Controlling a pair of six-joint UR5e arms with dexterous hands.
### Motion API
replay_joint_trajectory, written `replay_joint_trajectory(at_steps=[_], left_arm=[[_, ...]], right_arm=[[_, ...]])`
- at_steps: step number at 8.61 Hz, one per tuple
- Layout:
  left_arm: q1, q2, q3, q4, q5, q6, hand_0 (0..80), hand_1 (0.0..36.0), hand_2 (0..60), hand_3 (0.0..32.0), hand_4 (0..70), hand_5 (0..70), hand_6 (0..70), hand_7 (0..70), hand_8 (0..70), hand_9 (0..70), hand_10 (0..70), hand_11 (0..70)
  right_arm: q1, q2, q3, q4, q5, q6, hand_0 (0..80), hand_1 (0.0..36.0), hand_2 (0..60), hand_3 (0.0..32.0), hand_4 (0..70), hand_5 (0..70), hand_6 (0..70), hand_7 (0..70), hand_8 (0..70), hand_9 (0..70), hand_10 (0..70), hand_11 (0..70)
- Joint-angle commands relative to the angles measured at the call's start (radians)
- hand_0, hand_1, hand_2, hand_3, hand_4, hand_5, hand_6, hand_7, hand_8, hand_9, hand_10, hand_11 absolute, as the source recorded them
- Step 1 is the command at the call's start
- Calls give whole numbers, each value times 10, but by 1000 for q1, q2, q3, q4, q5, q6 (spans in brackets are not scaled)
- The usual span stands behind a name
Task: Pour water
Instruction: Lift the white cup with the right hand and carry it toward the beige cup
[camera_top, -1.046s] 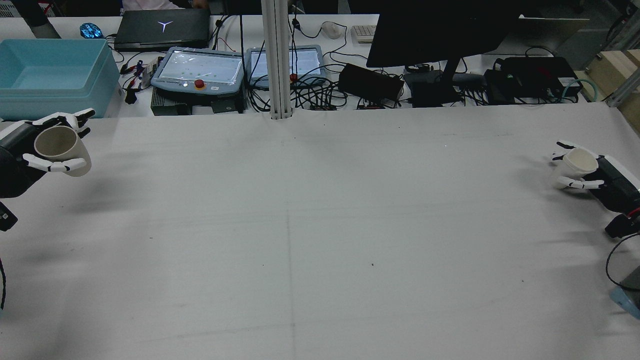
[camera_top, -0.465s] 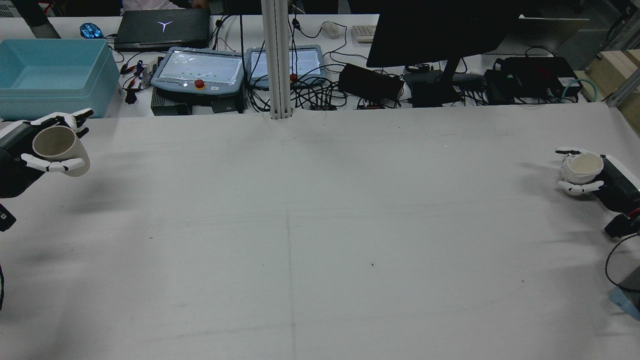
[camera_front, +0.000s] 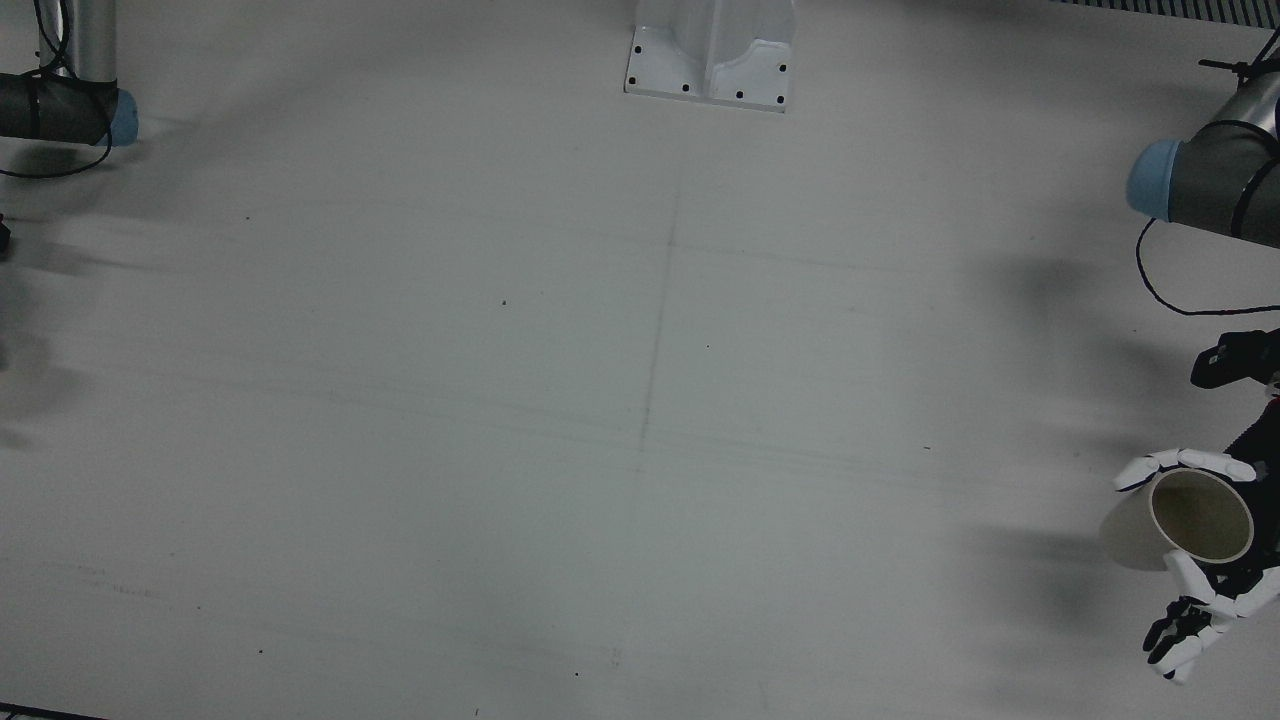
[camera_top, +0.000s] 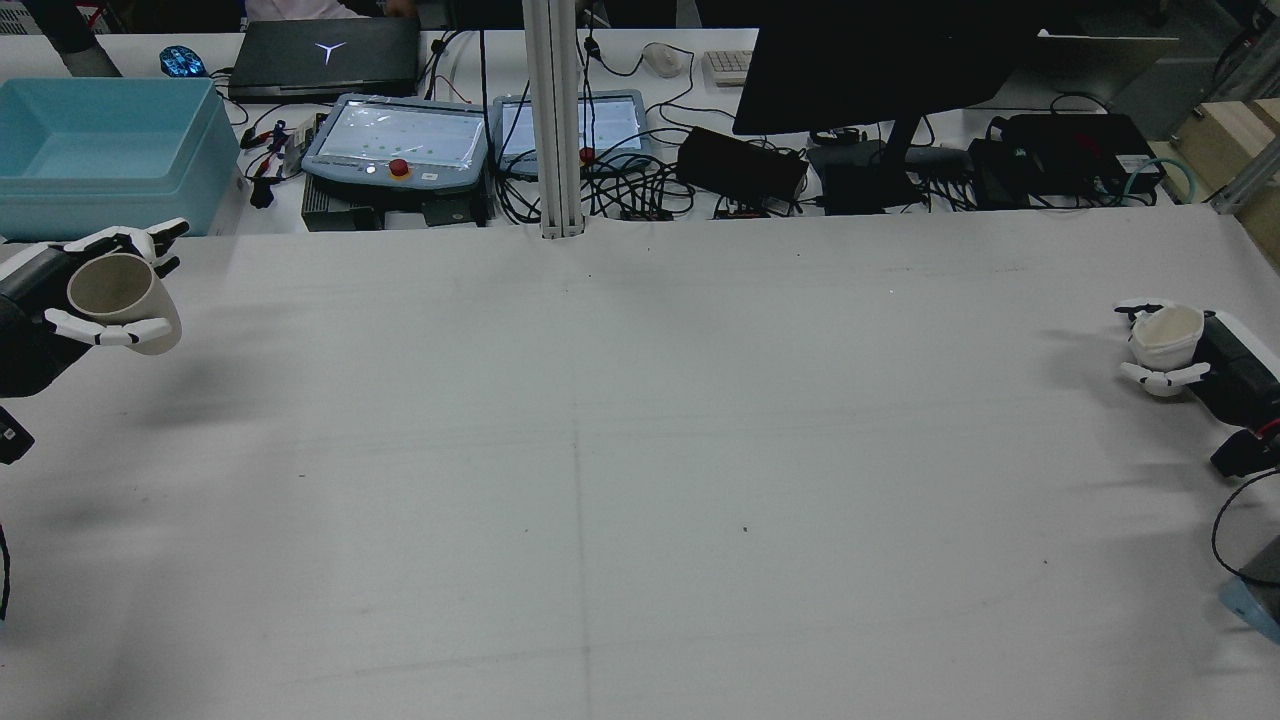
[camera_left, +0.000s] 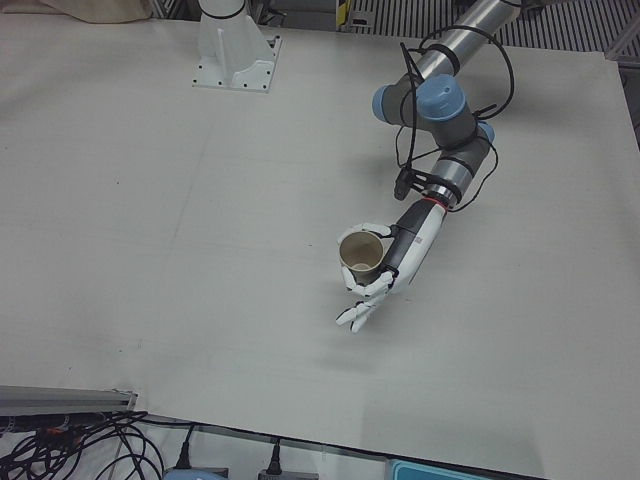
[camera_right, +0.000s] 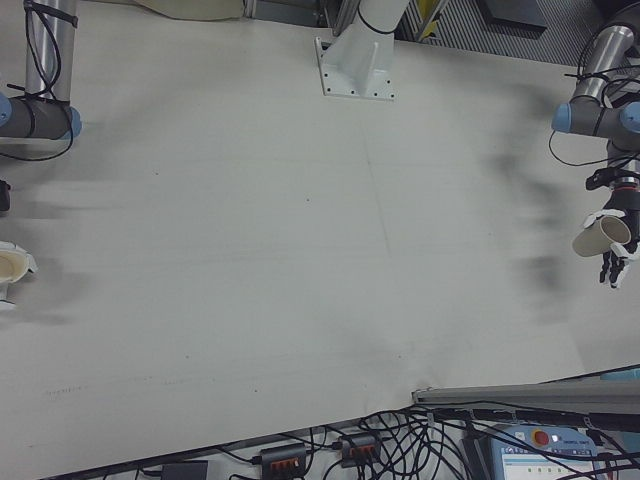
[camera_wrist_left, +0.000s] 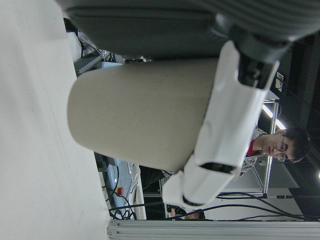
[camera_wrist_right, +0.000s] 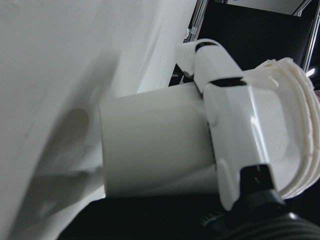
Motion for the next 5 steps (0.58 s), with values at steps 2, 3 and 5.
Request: replay_joint_trajectory(at_steps=[2,3,5], left_arm=[[2,-2,-2,-1,0,0,800,360,600,0,341,700,168,108,106,34,53,120],[2,-3,-2,-1,-2,0,800,360,600,0,343,700,168,107,107,34,53,120],[4,-16,-4,1,-2,0,800,360,600,0,344,700,168,109,106,34,53,121]], right_arm=[[19,-7,29,0,2,2,800,360,278,0,291,217,578,686,482,620,29,74],[28,-9,47,0,0,4,800,360,281,0,307,222,599,700,495,637,41,93],[43,-21,64,-2,0,4,800,360,320,0,343,242,667,700,549,700,107,188]])
